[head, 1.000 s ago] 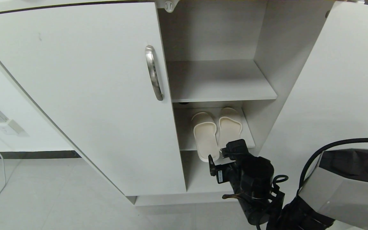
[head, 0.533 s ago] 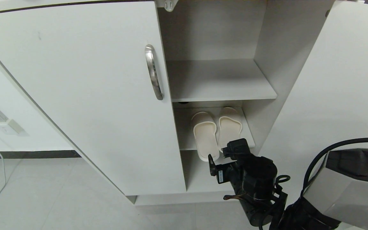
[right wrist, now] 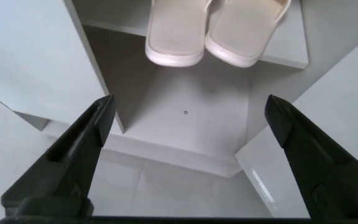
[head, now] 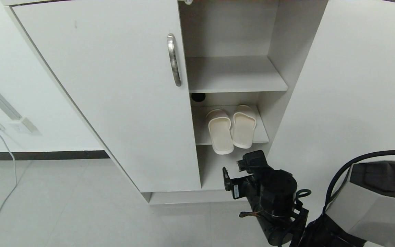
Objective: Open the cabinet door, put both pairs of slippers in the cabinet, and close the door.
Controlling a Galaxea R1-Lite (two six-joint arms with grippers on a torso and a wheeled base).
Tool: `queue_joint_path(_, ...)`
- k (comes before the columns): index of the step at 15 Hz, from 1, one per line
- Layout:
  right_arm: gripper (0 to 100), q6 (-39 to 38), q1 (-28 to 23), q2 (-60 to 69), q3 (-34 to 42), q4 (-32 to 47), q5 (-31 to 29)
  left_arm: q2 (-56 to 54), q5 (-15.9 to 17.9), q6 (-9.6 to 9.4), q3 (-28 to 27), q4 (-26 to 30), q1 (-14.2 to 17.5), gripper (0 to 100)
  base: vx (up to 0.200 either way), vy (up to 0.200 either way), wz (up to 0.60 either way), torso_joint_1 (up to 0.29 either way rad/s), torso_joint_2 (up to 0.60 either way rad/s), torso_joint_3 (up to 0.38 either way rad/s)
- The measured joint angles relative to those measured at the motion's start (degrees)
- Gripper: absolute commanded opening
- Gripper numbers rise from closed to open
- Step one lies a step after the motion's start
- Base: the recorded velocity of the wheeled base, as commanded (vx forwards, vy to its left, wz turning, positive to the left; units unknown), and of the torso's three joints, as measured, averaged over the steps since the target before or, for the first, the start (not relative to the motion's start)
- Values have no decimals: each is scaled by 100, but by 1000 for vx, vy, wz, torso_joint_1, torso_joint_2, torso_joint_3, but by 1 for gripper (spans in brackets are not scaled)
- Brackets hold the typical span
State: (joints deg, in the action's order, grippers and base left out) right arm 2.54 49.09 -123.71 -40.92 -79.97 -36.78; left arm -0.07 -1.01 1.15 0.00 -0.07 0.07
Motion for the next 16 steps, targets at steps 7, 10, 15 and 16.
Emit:
queue_joint_path(7, 100, 9, 2, 0, 7, 7, -2, 0, -2, -2, 0, 0, 0, 0, 0, 0, 0, 0, 0, 0)
queue_joint_path(10, 100, 6, 2, -10, 24, 5, -4, 0, 0, -4, 0, 0, 0, 0, 0, 0, 0, -1, 1, 32)
queue_joint_path(15, 100, 9, 2, -29, 50, 5, -4, 0, 1, -4, 0, 0, 0, 0, 0, 0, 0, 2, 2, 185)
queue_joint_path(16, 100, 9, 2, -29, 50, 7, -2, 0, 1, -4, 0, 0, 0, 0, 0, 0, 0, 2, 7, 198)
